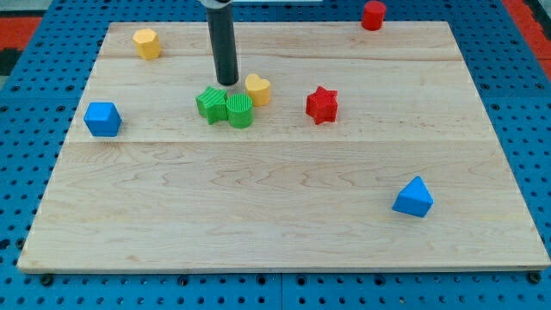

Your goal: Push the yellow heart towards bottom left

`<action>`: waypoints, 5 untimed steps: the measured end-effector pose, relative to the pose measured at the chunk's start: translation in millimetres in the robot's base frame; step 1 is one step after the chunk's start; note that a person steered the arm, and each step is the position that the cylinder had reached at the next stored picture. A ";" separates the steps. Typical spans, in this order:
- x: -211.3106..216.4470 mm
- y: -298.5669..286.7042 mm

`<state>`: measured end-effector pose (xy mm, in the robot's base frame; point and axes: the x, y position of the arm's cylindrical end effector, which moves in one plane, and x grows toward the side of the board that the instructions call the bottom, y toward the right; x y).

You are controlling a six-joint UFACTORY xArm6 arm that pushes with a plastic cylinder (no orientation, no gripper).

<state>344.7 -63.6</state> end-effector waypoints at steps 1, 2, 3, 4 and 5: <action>5.0 33.6; -16.2 35.1; 27.3 50.0; 62.9 50.6; 28.4 50.6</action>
<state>373.0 -13.0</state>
